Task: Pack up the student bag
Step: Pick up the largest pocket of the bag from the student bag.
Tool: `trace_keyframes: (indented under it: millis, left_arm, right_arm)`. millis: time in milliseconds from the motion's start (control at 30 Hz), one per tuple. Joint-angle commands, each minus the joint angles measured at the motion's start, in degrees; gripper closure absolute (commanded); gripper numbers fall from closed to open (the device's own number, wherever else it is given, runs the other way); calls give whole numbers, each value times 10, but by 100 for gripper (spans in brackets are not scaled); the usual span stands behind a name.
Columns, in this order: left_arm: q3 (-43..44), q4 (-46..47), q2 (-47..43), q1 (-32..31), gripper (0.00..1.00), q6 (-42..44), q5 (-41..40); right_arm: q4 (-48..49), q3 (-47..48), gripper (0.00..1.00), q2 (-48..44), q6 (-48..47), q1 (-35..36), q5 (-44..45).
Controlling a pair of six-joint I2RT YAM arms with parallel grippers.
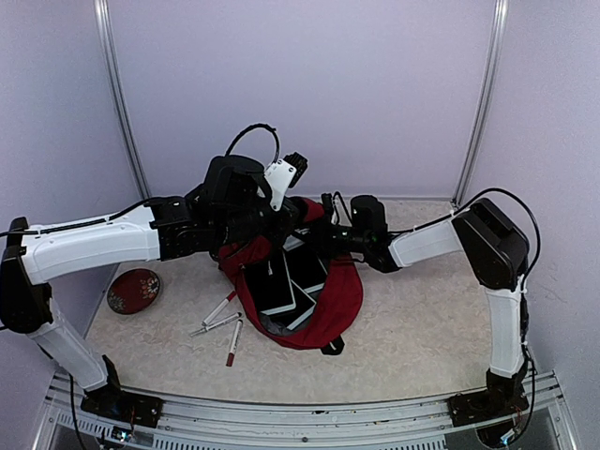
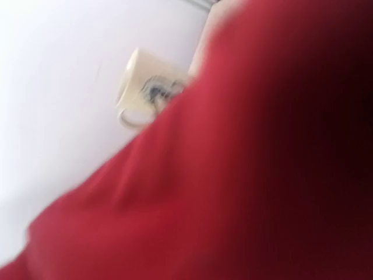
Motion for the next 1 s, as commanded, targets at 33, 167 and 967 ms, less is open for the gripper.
trace_keyframes:
  millis: [33, 167, 967]
  left_arm:
    - [14, 66, -23, -5, 100, 7, 13]
    - [1, 73, -29, -4, 100, 12, 3]
    - [-32, 47, -5, -7, 97, -6, 47]
  right_arm:
    - [-76, 58, 65, 42, -5, 0, 40]
    - [-155, 62, 47, 20, -70, -1, 70]
    - [-459, -182, 30, -386, -345, -12, 171]
